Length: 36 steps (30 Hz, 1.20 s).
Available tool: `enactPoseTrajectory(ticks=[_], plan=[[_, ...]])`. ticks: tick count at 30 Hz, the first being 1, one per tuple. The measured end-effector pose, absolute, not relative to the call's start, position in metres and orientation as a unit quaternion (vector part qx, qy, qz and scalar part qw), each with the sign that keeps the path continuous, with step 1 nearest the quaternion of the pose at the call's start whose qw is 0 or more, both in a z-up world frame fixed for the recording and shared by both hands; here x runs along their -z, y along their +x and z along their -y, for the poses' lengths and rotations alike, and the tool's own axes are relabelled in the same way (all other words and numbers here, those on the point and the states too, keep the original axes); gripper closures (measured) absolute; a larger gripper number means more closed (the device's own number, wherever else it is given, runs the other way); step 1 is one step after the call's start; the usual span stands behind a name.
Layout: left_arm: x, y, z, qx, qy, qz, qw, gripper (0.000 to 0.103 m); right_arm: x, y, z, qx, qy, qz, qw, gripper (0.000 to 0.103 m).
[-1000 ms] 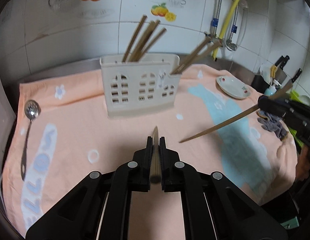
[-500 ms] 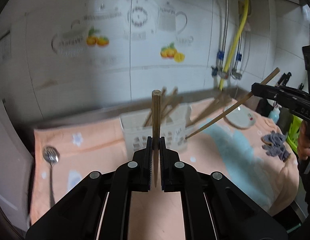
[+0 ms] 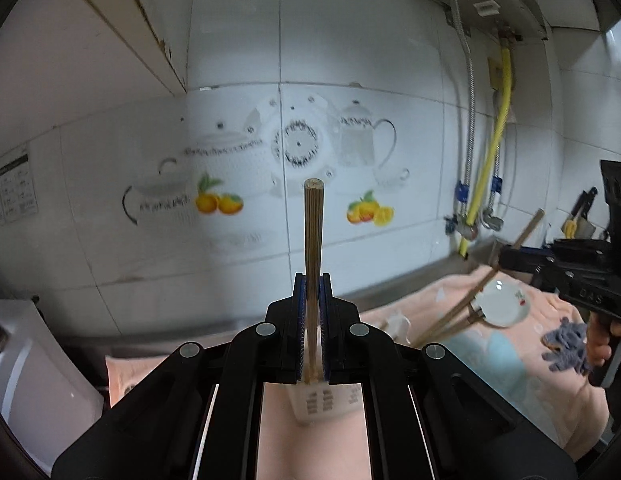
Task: Organize utensils
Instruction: 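Lift both held chopsticks and carry them over the white holder, then open the left tool to drop its chopstick while the right tool releases its own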
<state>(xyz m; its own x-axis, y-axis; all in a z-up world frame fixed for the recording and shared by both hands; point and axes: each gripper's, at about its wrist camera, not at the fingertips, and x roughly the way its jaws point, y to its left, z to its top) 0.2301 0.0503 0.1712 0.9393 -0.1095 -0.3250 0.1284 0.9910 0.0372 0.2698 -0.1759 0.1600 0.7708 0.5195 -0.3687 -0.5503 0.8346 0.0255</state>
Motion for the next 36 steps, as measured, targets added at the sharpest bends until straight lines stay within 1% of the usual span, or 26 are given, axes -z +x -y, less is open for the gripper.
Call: enactPoseTrajectory(ticks=[5, 13, 21, 27, 28, 29, 31, 33, 35, 36], plan=[[-0.160, 0.254, -0.054, 0.055, 0.023, -0.184, 0.981, 0.098, -0.157, 0.282, 0.171, -0.274, -0.050, -0.185, 0.942, 0.097], [-0.118, 0.282, -0.067, 0.047, 0.000, -0.237, 0.970, 0.098, -0.120, 0.307, 0.161, -0.273, -0.049, -0.230, 0.933, 0.097], [-0.099, 0.284, -0.071, 0.045, 0.001, -0.256, 0.966, 0.097, -0.099, 0.317, 0.152, -0.273, -0.055, -0.254, 0.926, 0.097], [-0.095, 0.281, -0.072, 0.048, -0.005, -0.259, 0.965, 0.094, -0.091, 0.317, 0.151, -0.272, -0.054, -0.261, 0.925, 0.095], [-0.094, 0.279, -0.072, 0.047, -0.006, -0.259, 0.965, 0.087, -0.091, 0.315, 0.151, -0.273, -0.054, -0.259, 0.925, 0.095], [-0.094, 0.278, -0.072, 0.046, -0.006, -0.258, 0.965, 0.075, -0.091, 0.313, 0.151, -0.272, -0.055, -0.257, 0.926, 0.095], [-0.095, 0.272, -0.072, 0.039, -0.006, -0.252, 0.967, 0.065, -0.092, 0.309, 0.151, -0.271, -0.056, -0.253, 0.927, 0.090], [-0.095, 0.267, -0.073, 0.041, -0.011, -0.249, 0.968, 0.060, -0.094, 0.303, 0.153, -0.272, -0.056, -0.247, 0.929, 0.085], [-0.095, 0.260, -0.073, 0.039, -0.014, -0.245, 0.969, 0.050, -0.094, 0.295, 0.154, -0.271, -0.057, -0.243, 0.930, 0.079], [-0.095, 0.257, -0.074, 0.039, -0.015, -0.243, 0.969, 0.048, -0.094, 0.293, 0.154, -0.271, -0.057, -0.241, 0.930, 0.075]])
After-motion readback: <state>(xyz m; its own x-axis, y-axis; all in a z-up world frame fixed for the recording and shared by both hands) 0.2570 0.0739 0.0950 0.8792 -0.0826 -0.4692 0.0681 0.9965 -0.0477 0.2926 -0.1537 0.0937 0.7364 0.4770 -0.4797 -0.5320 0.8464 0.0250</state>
